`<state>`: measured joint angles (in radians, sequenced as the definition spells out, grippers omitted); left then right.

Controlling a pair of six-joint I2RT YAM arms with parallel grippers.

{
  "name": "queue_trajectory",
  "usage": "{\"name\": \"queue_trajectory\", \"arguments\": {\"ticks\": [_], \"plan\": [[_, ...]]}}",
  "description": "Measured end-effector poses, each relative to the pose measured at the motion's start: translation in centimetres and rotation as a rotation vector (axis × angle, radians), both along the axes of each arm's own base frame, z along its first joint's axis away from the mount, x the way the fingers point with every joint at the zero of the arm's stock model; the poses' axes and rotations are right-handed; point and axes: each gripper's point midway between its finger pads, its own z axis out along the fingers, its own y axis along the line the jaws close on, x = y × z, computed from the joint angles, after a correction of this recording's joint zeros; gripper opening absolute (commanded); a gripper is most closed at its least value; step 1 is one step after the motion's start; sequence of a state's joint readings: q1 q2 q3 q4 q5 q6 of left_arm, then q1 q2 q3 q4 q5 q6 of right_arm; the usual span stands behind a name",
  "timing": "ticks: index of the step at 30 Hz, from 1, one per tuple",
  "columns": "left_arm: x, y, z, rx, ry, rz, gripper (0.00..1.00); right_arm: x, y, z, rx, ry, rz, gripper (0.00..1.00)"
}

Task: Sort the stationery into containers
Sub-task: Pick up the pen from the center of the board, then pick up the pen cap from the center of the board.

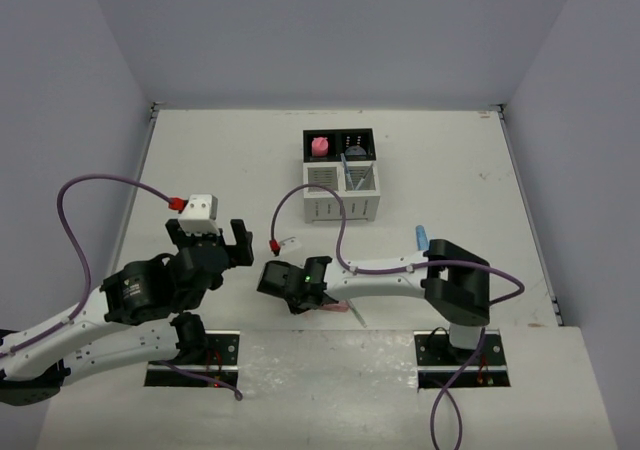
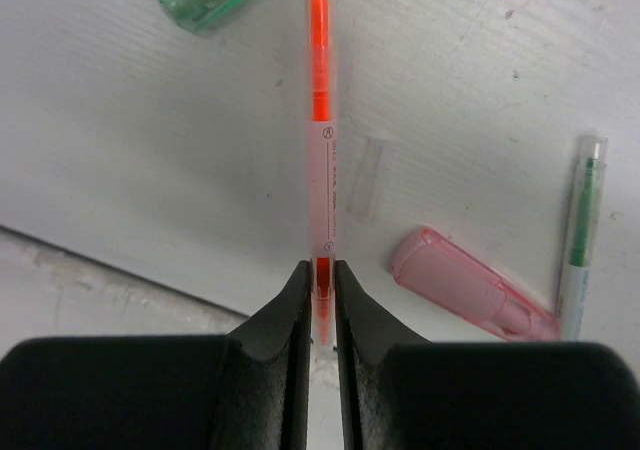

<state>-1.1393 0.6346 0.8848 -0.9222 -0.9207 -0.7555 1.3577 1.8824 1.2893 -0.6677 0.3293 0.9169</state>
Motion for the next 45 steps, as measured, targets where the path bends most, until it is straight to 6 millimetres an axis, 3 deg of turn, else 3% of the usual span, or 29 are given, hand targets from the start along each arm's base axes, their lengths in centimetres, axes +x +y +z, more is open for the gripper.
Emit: {"name": "queue_trajectory", "arguments": {"ticks": [6,9,15,18,21,25,29,33,34,40,45], "plan": [[0.0,0.0,0.0,-0.001,0.000,0.001,1.00,0.2,-0.3,5.4,0.139,-0.052,-0.003,0.00],[0.0,0.1,0.1,-0.004,-0.001,0.002,1.00,0.3,-1.7,7.7,0.192,-0.085,-0.016,0.00],[0.2,-0.9,-0.8,-0.027,0.036,0.030,1.00,1.0,-7.2,10.0,0.223,-0.157,-0.091,0.00],[0.8,-3.6,-3.6,0.016,0.135,0.055,1.00,2.0,-10.4,10.6,0.221,-0.190,-0.158,0.00],[1.0,-6.8,-8.1,0.093,0.273,0.087,1.00,2.8,-13.4,11.0,0.210,-0.220,-0.222,0.00],[0.4,-9.2,-12.5,0.121,0.400,0.131,0.94,3.1,-17.3,11.6,0.211,-0.249,-0.288,0.00],[-0.5,-11.0,-13.1,-0.004,0.455,0.162,0.84,2.9,-20.6,12.4,0.245,-0.280,-0.338,0.00],[-1.4,-13.2,-13.6,-0.139,0.517,0.183,0.44,2.7,-22.1,13.0,0.286,-0.302,-0.357,0.00],[-1.6,-13.6,-13.8,-0.162,0.532,0.195,0.39,2.7,-22.4,12.9,0.283,-0.306,-0.360,0.00],[-2.6,-14.6,-15.5,-0.207,0.604,0.258,0.42,2.6,-23.0,11.6,0.233,-0.302,-0.362,0.00],[-3.0,-15.3,-17.8,-0.132,0.658,0.294,0.42,2.5,-23.3,11.4,0.238,-0.302,-0.363,0.00]]}}
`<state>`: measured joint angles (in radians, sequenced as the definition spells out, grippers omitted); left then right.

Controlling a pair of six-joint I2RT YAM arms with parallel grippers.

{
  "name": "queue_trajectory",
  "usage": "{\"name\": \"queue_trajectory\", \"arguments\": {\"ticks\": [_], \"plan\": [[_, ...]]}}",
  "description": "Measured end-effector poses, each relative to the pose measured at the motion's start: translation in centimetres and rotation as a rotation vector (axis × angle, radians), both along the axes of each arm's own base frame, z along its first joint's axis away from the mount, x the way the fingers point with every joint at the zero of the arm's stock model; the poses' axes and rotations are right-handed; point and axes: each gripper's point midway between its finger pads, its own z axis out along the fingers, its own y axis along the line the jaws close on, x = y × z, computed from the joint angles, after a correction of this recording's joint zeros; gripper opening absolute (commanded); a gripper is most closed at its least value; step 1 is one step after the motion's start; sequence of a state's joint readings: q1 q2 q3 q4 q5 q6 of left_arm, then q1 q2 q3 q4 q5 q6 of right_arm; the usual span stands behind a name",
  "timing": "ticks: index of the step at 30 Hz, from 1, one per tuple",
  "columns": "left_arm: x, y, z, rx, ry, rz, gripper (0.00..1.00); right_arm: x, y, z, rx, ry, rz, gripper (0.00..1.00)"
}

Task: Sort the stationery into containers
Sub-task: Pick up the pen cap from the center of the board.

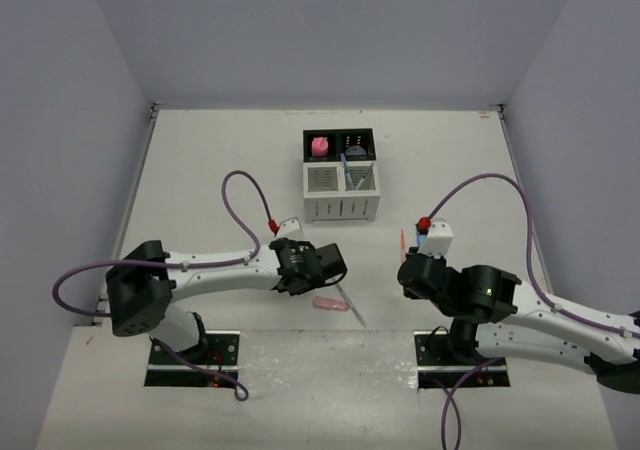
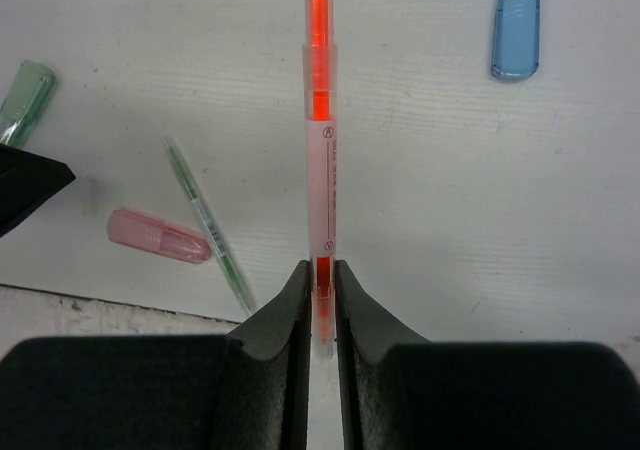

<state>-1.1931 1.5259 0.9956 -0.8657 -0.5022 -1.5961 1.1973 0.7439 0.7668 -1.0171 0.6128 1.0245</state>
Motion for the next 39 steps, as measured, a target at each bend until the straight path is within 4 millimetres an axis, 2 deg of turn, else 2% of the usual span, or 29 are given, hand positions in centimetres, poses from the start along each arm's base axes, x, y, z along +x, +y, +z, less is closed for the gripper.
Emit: {"name": "queue_trajectory", "arguments": {"ticks": [7,17,29,37,39], "plan": [[-0.9,0.3,-2.3,0.079,0.064,-0.010,0.39,-0.1,-0.3,0.8,0.054,-0.022,0.001,0.00],[-1.0,0.4,-2.6,0.094,0.070,-0.022,0.31,-0.1,-0.3,0.3,0.040,-0.019,0.005,0.00],[-0.8,0.1,-2.9,0.098,0.065,-0.052,0.28,-0.1,-0.2,0.3,0.041,-0.021,0.008,0.00],[-1.2,1.2,-4.5,0.147,0.086,-0.063,0.26,-0.1,-0.2,0.3,0.041,-0.021,0.008,0.00],[-1.2,1.4,-4.7,0.153,0.088,-0.065,0.21,-0.1,-0.2,0.3,0.041,-0.021,0.008,0.00]]}}
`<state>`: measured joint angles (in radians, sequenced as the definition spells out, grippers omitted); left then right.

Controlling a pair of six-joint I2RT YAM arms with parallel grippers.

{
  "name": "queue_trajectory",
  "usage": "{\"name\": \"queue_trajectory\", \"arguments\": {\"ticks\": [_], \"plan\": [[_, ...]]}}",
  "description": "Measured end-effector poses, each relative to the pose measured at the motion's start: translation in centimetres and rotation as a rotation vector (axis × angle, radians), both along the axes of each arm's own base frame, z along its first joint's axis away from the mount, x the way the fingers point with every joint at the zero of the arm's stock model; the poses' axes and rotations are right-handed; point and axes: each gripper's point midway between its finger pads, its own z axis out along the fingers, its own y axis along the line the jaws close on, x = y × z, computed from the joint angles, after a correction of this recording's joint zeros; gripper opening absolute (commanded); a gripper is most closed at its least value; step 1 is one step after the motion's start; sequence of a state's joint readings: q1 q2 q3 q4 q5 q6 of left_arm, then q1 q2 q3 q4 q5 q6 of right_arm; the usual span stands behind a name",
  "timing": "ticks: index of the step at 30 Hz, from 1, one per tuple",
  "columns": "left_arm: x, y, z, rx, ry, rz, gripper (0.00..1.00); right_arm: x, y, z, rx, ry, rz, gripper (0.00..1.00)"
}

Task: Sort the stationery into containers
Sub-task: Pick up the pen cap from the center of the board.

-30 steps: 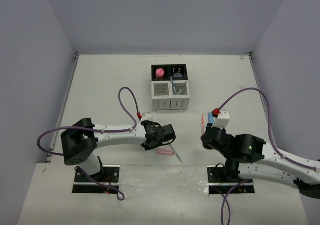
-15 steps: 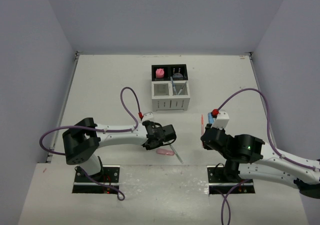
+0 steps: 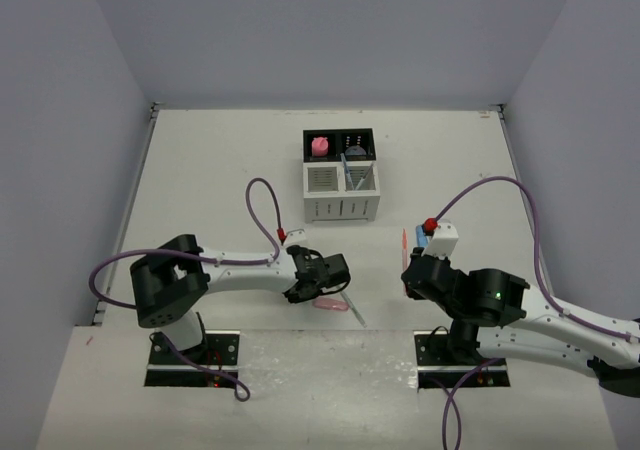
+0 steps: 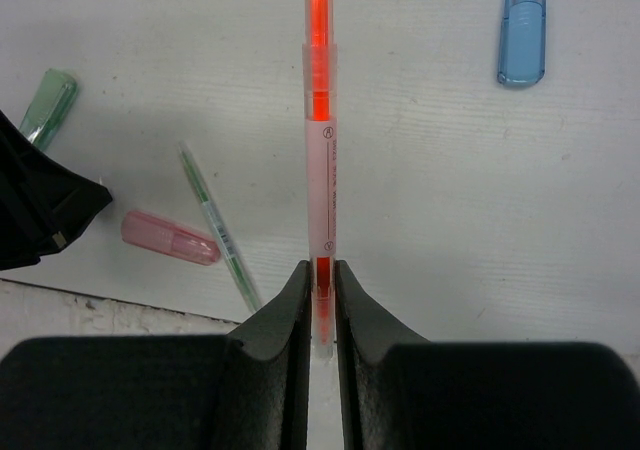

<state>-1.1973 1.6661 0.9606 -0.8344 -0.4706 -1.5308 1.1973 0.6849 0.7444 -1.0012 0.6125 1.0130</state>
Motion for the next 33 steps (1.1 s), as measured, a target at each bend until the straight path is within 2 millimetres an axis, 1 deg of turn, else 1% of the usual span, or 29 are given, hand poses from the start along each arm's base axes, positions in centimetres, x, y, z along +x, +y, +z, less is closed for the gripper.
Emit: {"name": "queue_trajectory", "arguments": {"ticks": [1,6,9,14,17,19,20,21,22,23,24,25,26,28,29,30,32,33], "plan": [[0.0,0.1,-0.1,0.002,0.001,-0.002,0.20,0.0,0.0,0.0,0.000,0.000,0.000,0.00],[0.2,0.1,-0.5,0.001,0.000,-0.015,0.10,0.0,0.0,0.0,-0.001,0.001,0.000,0.00],[0.4,-0.2,-0.5,-0.008,-0.003,-0.028,0.01,0.0,0.0,0.0,-0.001,0.001,0.000,0.00],[0.7,-0.7,-0.6,-0.025,-0.012,-0.051,0.00,0.1,0.2,0.1,0.000,-0.005,0.012,0.00],[0.9,-0.9,-0.5,-0.042,-0.024,-0.072,0.00,0.0,1.2,0.0,0.028,-0.019,0.067,0.00],[1.1,-0.8,-0.1,-0.049,-0.040,-0.100,0.00,-0.3,2.7,-0.2,0.081,-0.030,0.138,0.00],[1.2,-0.7,0.4,-0.054,-0.055,-0.123,0.00,-0.6,3.6,-0.3,0.118,-0.032,0.183,0.00],[1.5,-0.8,1.4,-0.070,-0.081,-0.150,0.00,-1.0,4.5,-0.5,0.155,-0.032,0.231,0.00],[2.0,-1.0,2.8,-0.101,-0.118,-0.173,0.00,-1.3,5.2,-0.6,0.184,-0.033,0.270,0.00],[2.4,-1.3,4.4,-0.131,-0.161,-0.202,0.00,-1.7,6.0,-0.6,0.220,-0.038,0.311,0.00],[3.1,-1.7,6.5,-0.167,-0.218,-0.238,0.00,-1.9,7.2,-0.4,0.272,-0.051,0.355,0.00],[3.6,-2.1,8.8,-0.211,-0.283,-0.270,0.00,-2.3,8.3,-0.4,0.325,-0.061,0.402,0.00],[4.1,-2.6,11.6,-0.275,-0.355,-0.304,0.00,-2.8,9.1,-0.7,0.359,-0.059,0.444,0.00],[4.7,-3.5,18.0,-0.439,-0.522,-0.369,0.00,-3.9,10.8,-1.1,0.426,-0.052,0.529,0.00],[4.7,-3.7,21.5,-0.546,-0.623,-0.405,0.00,-4.3,11.5,-1.1,0.459,-0.049,0.564,0.00],[4.2,-3.4,24.7,-0.657,-0.722,-0.434,0.00,-4.8,12.5,-0.7,0.503,-0.053,0.602,0.00],[3.1,-2.0,29.0,-0.812,-0.879,-0.472,0.00,-5.6,14.1,0.4,0.580,-0.061,0.673,0.00],[2.7,-1.6,30.3,-0.866,-0.935,-0.485,0.00,-5.9,14.8,1.1,0.614,-0.070,0.702,0.00]]}}
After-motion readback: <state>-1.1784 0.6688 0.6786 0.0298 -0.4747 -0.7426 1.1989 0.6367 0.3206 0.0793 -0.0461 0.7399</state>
